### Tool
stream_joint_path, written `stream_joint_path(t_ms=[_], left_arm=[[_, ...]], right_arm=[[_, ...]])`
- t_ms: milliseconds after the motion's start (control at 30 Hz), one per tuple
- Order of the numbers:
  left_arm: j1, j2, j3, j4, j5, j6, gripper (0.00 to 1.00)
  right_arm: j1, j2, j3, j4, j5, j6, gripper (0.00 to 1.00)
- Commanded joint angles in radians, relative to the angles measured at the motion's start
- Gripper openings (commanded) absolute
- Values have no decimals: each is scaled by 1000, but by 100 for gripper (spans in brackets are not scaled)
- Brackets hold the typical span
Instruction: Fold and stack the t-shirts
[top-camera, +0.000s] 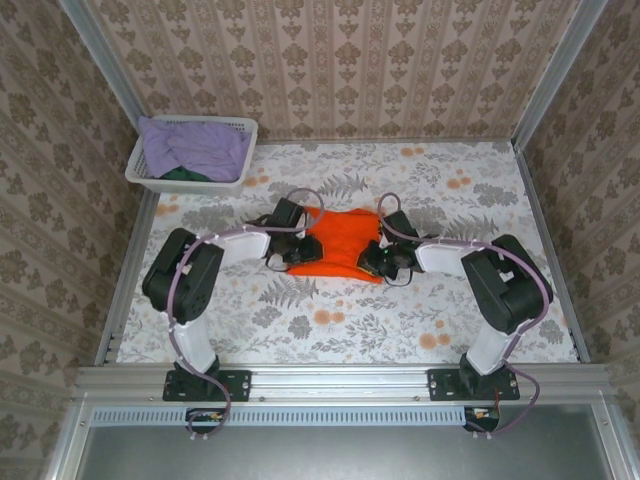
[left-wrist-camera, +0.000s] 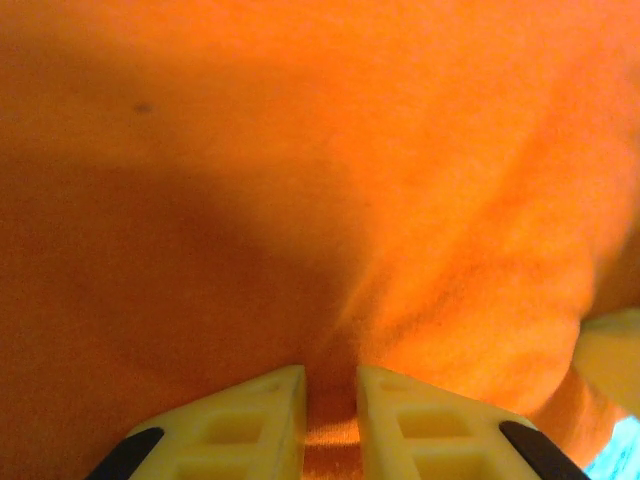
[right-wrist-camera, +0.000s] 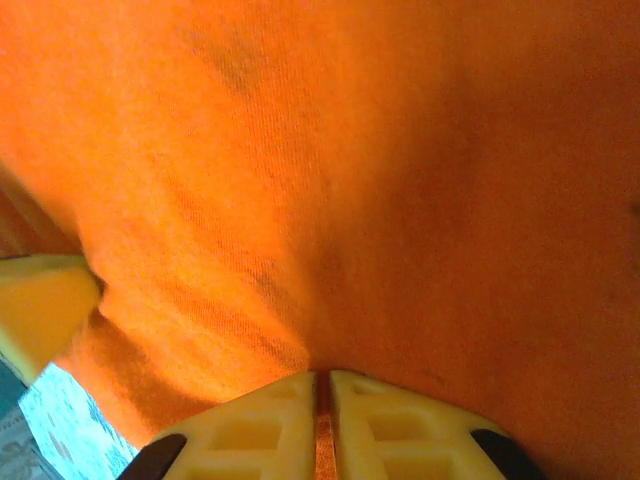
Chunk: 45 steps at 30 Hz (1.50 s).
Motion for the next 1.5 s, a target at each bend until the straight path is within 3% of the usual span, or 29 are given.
stream_joint_path(t_ms=[0, 300, 400, 600, 900, 1067, 1200, 1467], left_arm=[[-57, -58, -151, -52, -28, -1, 22], [-208, -164, -444, 140, -90, -205, 23], [-219, -217, -473, 119, -130, -227, 24], [-218, -369, -454, -92, -267, -192, 29], [-155, -512, -437, -216, -276, -140, 34], [-12, -583, -335, -251, -129, -84, 38], [43, -562, -199, -244, -69, -41, 39], [86, -332, -42, -154, -51, 1, 30]], right_arm=[[66, -22, -104, -96, 35, -56, 16], [213, -96, -277, -66, 138, -32, 17], [244, -143, -292, -96, 177, -30, 19], [248, -250, -289, -218, 235, -37, 22], [248, -340, -280, -311, 254, -48, 30], [241, -432, -163, -386, 299, -82, 39], [206, -376, -40, -379, 285, -114, 36], [101, -45, 225, -394, 185, -181, 24]])
